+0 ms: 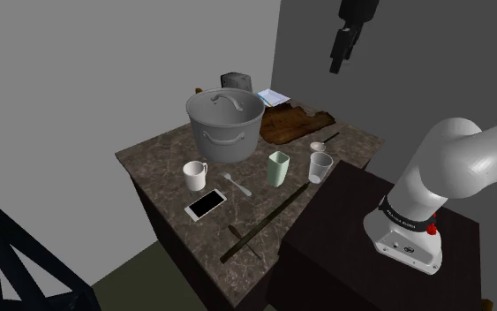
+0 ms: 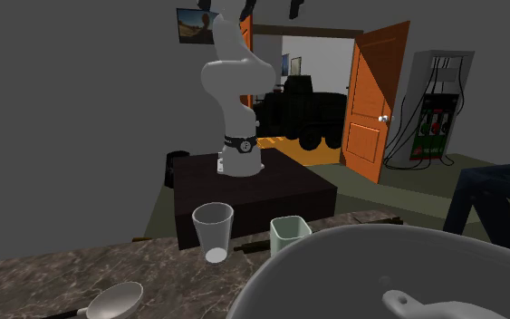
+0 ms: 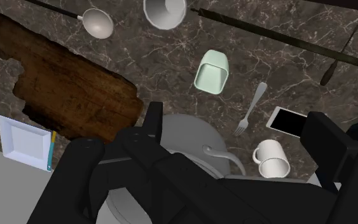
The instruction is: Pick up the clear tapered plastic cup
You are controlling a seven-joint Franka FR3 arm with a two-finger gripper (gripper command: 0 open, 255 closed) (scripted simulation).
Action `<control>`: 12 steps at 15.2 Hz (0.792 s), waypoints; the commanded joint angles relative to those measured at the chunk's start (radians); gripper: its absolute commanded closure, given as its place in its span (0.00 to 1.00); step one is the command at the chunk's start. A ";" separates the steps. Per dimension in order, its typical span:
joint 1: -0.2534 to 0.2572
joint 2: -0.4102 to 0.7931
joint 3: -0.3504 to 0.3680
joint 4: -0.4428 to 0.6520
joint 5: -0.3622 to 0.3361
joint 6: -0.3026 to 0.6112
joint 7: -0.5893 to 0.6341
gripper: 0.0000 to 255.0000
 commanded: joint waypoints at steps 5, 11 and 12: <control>-0.002 -0.036 -0.021 -0.154 -0.021 0.116 -0.016 0.00; -0.015 -0.052 -0.058 -0.359 -0.064 0.303 -0.038 0.00; -0.018 -0.049 -0.064 -0.390 -0.073 0.337 -0.042 0.00</control>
